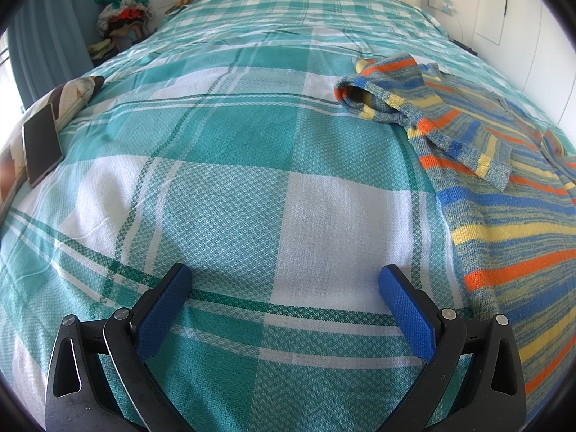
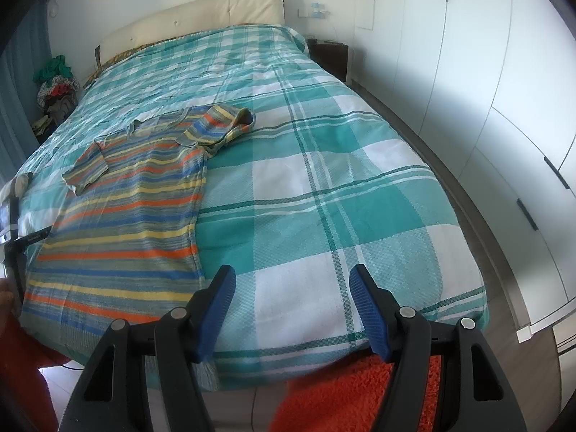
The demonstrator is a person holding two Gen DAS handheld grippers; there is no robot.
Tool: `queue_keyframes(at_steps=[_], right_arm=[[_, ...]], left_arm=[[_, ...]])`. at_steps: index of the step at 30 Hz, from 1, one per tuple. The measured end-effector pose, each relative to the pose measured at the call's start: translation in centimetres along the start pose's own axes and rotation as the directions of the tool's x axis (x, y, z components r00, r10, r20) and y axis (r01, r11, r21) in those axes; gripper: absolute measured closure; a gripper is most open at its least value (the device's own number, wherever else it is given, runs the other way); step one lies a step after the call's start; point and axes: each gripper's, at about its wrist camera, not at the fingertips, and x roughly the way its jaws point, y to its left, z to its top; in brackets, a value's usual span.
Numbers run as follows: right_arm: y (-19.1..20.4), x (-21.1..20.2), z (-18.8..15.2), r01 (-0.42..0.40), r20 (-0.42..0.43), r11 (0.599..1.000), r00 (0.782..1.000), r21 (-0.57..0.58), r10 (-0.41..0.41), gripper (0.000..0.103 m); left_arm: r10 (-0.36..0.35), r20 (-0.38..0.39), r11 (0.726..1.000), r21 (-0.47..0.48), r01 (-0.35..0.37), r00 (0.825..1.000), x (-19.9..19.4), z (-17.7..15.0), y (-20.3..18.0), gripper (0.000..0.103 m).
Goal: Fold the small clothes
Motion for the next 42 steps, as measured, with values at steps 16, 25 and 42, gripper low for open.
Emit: queue_keyframes(at_steps=[16,25,42], right_arm=[[4.1,0.7,8.8,-0.095,-0.018,0.969,0.995,-0.227,0.093,0.033],[14.7,15.5,17.1,-0.188,-0.127,0.839,0.982,-0.511,0.142,0.026],[-10.4,17.9,20.3,-0.135,-0.064,0.923,0.983,0.361,0.169,0.097]], left_arm=[[0.006,-0.001,1.000,0.002,-0.006,1.000,0.1,0.0,-0.1,0.000],[-0.004,-0.030,0.999,-0.034,0.003,1.000,-0.2,-0.2,0.2,0.000],[0.015,0.030,1.000,-0.028,-0.014,0.999,-0.2,-0.7,-0.2,0.000]])
